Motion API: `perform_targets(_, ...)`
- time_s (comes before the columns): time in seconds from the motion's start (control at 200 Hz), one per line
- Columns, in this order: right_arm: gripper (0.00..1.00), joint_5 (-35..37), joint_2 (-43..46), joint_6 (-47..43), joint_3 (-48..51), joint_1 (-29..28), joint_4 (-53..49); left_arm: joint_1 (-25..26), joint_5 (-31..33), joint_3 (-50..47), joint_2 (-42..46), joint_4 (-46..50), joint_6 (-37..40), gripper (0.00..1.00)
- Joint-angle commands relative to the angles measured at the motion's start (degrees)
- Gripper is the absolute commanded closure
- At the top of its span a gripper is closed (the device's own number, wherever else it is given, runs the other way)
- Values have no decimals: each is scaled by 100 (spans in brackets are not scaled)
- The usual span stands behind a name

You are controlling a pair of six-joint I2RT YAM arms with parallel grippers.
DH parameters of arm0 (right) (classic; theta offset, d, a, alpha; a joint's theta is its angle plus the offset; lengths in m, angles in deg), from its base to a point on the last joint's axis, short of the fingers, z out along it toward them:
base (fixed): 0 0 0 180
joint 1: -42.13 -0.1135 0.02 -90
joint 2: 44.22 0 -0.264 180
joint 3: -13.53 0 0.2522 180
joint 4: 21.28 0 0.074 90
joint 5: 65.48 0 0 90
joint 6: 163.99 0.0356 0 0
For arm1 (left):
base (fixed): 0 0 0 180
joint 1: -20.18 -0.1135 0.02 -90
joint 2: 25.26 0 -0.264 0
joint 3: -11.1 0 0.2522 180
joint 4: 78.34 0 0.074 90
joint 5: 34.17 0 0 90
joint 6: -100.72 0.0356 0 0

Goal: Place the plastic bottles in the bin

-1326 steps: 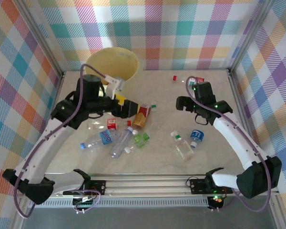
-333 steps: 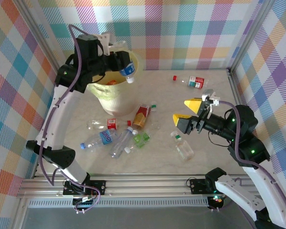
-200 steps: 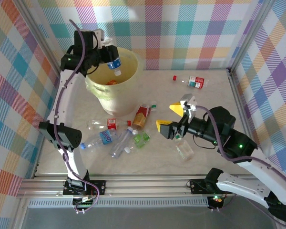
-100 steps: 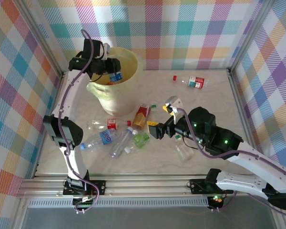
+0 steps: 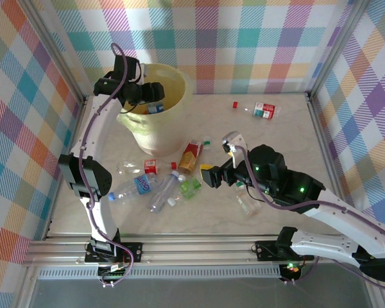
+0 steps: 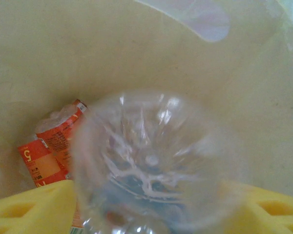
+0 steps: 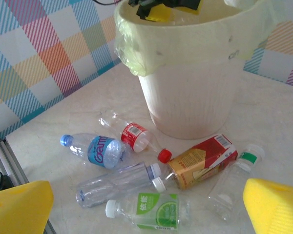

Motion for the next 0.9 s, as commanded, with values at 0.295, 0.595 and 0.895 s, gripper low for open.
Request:
perform_targets(0.295, 0, 30, 348, 133, 357, -31, -719, -29, -239, 491, 473, 49, 88, 0)
perform_targets(0.595, 0, 669, 475, 1233, 666, -21, -2205, -17, -2087, -539, 1766, -655, 251, 0)
perform_targets(0.895, 8, -82, 119, 2127, 1106, 871, -3038, 610, -3649, -2729, 3331, -1500, -79, 0)
